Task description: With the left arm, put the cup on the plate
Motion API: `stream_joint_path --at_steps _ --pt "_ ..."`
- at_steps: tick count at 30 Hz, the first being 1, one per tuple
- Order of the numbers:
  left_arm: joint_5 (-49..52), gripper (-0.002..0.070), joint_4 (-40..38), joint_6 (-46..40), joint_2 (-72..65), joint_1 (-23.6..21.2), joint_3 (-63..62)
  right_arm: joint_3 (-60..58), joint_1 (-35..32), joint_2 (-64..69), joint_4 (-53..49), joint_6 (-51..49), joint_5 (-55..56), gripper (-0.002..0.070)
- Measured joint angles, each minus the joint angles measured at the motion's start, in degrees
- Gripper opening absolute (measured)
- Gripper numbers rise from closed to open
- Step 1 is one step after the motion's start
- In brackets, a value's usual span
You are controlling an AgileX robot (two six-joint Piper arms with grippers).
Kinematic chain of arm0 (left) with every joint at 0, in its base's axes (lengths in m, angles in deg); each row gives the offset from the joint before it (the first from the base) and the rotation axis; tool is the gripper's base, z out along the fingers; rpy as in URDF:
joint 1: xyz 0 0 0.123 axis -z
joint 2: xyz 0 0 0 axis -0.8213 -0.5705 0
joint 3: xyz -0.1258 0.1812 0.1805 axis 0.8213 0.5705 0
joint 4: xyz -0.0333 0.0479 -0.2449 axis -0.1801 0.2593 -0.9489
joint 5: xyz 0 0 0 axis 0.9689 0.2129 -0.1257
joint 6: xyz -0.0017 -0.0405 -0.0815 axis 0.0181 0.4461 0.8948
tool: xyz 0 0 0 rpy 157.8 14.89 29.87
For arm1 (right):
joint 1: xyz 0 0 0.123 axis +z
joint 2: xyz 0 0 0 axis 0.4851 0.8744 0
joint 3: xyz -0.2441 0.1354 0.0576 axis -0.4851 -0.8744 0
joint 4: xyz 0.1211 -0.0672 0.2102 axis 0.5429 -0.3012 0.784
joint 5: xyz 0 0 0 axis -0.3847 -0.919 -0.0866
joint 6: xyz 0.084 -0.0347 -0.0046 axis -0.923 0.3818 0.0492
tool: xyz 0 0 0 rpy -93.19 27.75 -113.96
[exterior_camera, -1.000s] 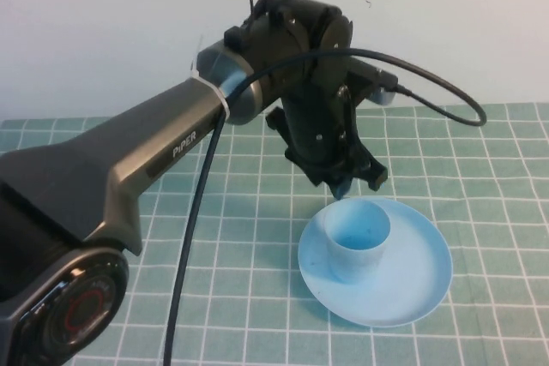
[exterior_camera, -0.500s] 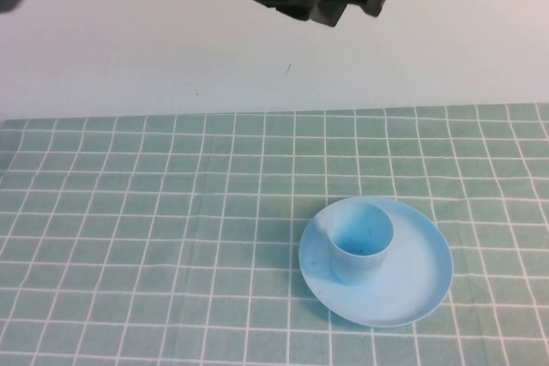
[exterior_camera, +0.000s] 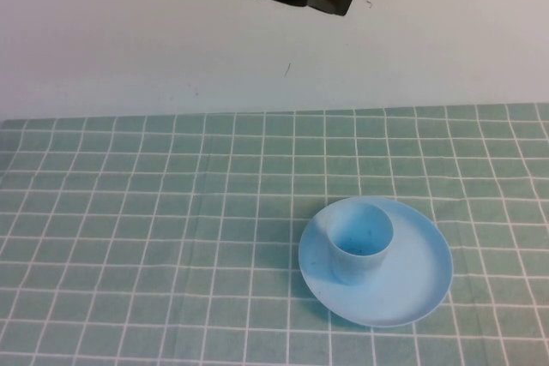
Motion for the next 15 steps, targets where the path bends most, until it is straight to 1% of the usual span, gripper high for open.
stream_joint_path --at_steps 5,10,12,15 --pt "0.00 0.0002 5.14 1.58 1.46 -0.22 0.23 0.00 0.00 0.00 0.00 0.00 0.00 -0.0002" --pt "-0.92 0.0002 11.68 3.32 6.46 -2.09 1.42 0.00 0.00 0.00 0.00 0.00 0.00 -0.0002" --pt "-5.19 0.0002 12.88 4.25 10.17 -3.72 4.21 0.00 0.00 0.00 0.00 0.00 0.00 -0.0002" --pt "-14.57 0.0002 13.02 4.90 17.24 -7.28 13.00 0.00 0.00 0.00 0.00 -0.04 0.00 -0.0002"
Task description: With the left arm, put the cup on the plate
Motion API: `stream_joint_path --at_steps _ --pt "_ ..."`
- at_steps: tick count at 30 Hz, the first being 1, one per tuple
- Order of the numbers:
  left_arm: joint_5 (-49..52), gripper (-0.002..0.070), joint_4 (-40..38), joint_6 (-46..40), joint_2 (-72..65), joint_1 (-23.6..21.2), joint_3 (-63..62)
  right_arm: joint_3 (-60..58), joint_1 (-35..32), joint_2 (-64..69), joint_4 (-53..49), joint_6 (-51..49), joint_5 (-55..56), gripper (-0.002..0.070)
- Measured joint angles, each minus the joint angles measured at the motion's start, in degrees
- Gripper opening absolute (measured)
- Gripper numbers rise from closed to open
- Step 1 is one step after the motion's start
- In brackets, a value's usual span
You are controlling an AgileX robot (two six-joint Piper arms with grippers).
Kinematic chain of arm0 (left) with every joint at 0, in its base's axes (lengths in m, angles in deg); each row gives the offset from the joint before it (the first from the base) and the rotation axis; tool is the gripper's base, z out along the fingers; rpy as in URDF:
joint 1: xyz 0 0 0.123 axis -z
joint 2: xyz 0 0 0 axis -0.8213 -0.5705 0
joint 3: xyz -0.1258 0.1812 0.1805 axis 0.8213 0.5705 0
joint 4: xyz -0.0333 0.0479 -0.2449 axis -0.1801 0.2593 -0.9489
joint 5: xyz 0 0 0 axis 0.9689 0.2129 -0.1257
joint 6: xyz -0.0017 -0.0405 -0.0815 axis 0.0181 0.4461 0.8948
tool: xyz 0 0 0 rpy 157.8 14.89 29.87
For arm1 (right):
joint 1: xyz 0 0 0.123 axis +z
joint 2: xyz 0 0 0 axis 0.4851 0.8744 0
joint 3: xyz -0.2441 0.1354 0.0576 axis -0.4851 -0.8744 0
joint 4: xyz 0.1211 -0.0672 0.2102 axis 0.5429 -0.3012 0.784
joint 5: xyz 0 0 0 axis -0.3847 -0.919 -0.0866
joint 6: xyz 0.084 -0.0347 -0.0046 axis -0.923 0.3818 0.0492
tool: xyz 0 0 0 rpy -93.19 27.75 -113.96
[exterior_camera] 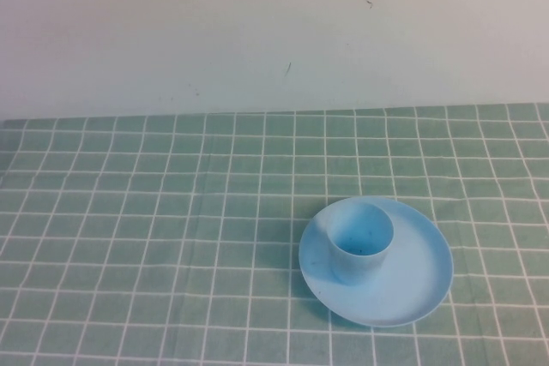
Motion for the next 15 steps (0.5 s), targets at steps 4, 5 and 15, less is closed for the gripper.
stream_joint_path --at_steps 4,5,15 --pt "-10.99 0.0001 0.00 2.37 12.44 -5.88 16.68 0.00 0.00 0.00 0.00 0.00 0.00 -0.0002" --pt "-13.42 0.0001 0.00 3.43 16.10 -7.84 22.12 0.00 0.00 0.00 0.00 0.00 0.00 -0.0002" --pt "-30.07 0.0000 0.17 11.15 47.21 -25.25 73.86 0.00 -0.05 0.00 0.00 -0.09 0.00 -0.0002"
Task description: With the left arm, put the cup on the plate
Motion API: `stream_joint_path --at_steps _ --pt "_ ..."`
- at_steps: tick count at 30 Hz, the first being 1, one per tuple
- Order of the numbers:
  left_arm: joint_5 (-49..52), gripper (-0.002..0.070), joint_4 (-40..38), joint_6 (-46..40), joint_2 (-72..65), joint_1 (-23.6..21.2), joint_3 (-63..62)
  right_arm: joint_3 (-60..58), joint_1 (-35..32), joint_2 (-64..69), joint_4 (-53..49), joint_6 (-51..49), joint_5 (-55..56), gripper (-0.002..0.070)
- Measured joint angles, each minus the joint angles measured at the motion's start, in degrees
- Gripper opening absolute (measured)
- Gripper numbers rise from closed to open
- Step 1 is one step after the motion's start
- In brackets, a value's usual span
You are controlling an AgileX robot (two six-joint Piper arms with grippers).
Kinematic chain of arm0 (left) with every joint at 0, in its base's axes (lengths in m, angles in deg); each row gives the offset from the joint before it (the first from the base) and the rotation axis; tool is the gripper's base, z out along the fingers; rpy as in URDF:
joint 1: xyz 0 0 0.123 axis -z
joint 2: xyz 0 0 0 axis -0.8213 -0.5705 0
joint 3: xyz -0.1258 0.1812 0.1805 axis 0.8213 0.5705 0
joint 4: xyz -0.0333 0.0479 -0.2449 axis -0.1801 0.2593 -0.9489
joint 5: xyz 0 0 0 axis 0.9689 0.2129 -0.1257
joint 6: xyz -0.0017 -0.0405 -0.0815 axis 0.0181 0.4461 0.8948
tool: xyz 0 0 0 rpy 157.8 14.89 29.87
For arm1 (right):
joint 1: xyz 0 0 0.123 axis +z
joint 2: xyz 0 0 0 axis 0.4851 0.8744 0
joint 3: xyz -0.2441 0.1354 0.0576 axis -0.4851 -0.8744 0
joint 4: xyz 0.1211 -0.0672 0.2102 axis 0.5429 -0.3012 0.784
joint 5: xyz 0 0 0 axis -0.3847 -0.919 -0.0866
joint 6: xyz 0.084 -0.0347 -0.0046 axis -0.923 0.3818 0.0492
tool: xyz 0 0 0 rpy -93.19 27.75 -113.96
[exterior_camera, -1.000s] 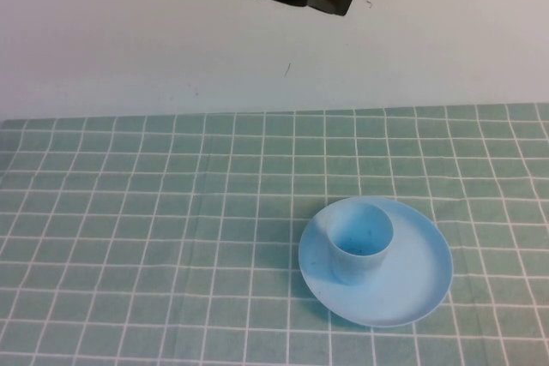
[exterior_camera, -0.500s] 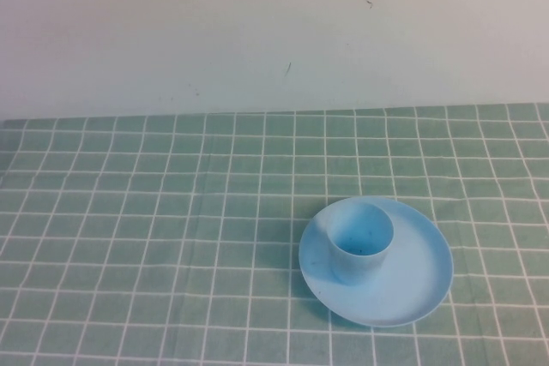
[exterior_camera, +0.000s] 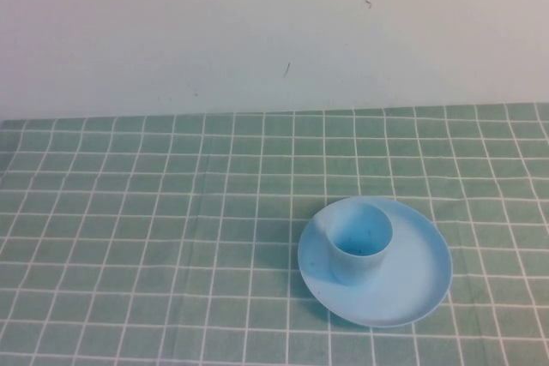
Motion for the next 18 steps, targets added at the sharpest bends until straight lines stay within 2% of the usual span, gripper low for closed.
stream_joint_path --at_steps 8,14,18 --pt "-12.52 0.0000 0.72 0.76 18.21 -4.22 24.08 0.00 0.00 0.00 0.00 0.00 0.00 -0.0002" --pt "-13.44 0.0000 2.18 0.76 29.02 -5.45 35.01 0.00 0.00 0.00 0.00 0.00 0.00 -0.0002" --pt "-11.35 0.0000 2.40 0.76 30.20 -5.45 35.98 0.00 0.00 0.00 0.00 0.00 0.00 -0.0002"
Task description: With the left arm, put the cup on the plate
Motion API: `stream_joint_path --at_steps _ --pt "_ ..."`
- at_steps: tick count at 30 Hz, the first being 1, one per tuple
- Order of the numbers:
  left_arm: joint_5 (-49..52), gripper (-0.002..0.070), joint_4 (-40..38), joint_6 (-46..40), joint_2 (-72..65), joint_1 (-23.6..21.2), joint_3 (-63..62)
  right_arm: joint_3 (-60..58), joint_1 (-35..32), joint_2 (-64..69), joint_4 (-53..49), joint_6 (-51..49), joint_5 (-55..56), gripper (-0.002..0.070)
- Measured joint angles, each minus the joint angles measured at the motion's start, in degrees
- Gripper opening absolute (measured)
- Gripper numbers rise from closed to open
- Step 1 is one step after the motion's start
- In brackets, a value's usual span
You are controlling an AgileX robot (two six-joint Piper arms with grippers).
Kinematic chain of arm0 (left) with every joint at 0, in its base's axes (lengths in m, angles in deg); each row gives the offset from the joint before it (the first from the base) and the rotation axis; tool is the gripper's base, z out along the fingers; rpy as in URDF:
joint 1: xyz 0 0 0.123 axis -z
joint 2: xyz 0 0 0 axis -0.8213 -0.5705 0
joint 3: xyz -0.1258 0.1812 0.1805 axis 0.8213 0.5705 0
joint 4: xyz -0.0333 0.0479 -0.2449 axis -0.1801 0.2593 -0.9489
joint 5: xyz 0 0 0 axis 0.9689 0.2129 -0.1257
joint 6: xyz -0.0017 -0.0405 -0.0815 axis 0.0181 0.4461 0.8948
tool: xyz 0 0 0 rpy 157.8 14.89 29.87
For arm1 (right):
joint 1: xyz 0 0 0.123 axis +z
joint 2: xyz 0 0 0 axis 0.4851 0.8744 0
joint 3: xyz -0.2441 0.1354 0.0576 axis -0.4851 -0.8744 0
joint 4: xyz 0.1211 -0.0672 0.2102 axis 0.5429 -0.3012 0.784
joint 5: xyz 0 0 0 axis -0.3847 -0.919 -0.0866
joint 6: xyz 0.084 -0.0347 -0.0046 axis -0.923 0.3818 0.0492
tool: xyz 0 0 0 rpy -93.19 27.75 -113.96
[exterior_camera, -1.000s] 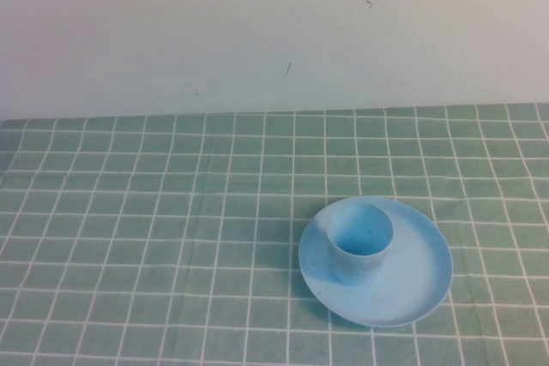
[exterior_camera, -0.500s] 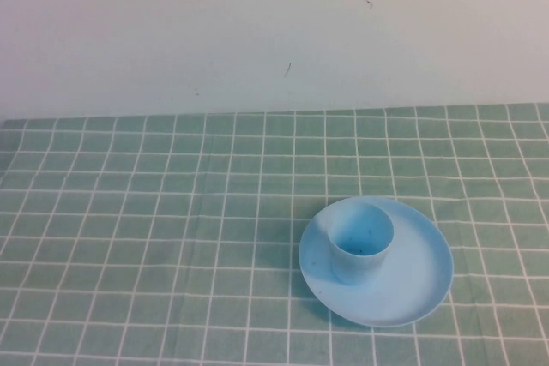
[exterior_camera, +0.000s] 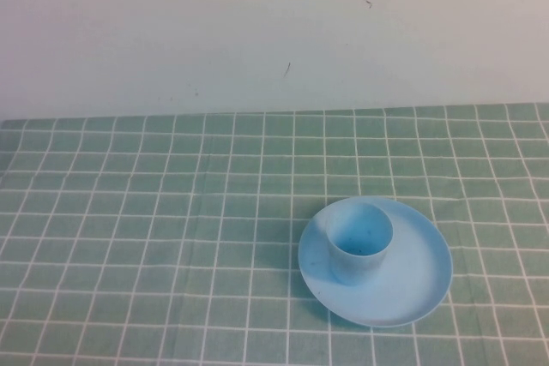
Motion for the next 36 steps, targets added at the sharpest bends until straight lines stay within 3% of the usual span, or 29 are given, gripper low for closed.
stream_joint_path --at_steps 36 --pt "2.85 -0.0001 -0.11 0.14 0.05 0.00 0.00 0.00 0.00 0.00 0.00 -0.04 0.00 -0.0002"
